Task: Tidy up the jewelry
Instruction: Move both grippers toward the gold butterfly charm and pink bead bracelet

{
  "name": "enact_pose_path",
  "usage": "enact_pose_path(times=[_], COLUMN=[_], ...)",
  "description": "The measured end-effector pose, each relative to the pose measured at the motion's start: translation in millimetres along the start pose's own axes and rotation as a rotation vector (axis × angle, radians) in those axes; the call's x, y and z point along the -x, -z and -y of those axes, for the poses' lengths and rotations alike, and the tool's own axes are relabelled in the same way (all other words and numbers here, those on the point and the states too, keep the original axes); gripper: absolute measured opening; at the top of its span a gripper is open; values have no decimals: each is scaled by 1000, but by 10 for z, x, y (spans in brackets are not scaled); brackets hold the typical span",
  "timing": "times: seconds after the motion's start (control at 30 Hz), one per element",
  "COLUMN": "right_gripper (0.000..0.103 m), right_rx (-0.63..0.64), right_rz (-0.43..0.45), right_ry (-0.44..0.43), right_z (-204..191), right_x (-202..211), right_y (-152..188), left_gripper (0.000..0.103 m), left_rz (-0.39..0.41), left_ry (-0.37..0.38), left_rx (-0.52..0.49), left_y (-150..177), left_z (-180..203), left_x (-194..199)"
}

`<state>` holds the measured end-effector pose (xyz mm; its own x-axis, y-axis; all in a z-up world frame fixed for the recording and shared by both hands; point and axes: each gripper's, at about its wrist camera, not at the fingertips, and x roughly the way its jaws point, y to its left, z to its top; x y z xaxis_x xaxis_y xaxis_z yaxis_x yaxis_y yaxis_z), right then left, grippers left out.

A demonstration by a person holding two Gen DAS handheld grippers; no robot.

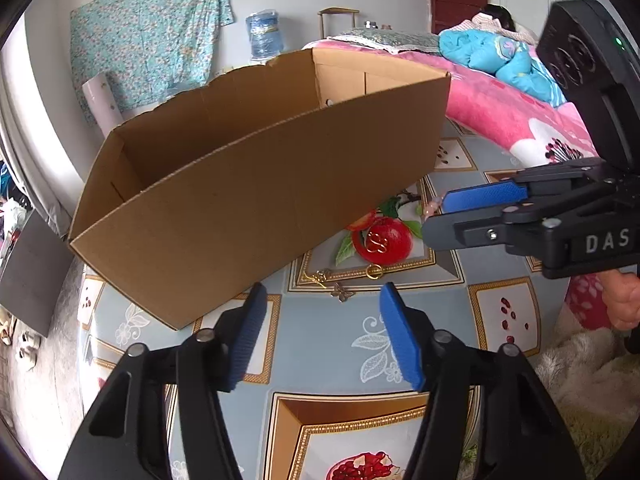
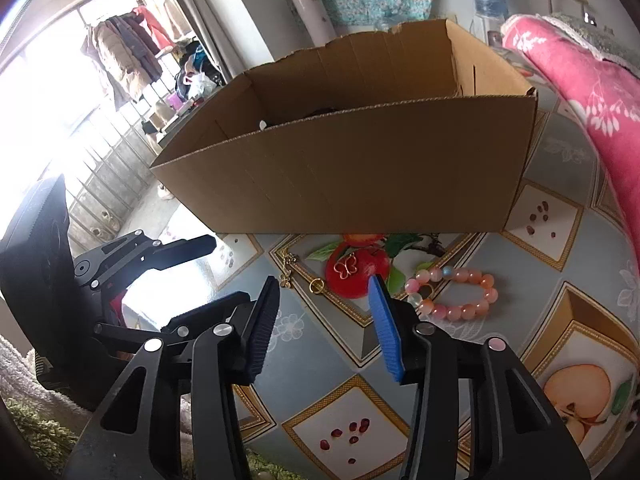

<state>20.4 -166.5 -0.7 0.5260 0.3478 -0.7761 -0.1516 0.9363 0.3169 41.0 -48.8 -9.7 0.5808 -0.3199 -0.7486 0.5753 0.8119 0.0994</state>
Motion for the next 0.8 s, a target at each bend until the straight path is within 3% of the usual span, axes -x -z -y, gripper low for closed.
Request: enact_pose_path(times=[0.23, 0.37, 0.8], right_gripper=[35, 34, 29], right_rx=[34, 52, 36], right_rz=[-57, -80, -107], right_ry=[10, -9, 28], right_z=[-49, -100, -99], right_x=[-188, -269, -303], right_y=[-24, -33, -29], left_gripper=[34, 29, 26], left_rz=[-14, -26, -47], left_ry=[60, 83, 117], left_rx=[21, 25, 52], left_y=[18, 39, 73], left_z=[-65, -85, -168], left_x=[-114, -174, -261])
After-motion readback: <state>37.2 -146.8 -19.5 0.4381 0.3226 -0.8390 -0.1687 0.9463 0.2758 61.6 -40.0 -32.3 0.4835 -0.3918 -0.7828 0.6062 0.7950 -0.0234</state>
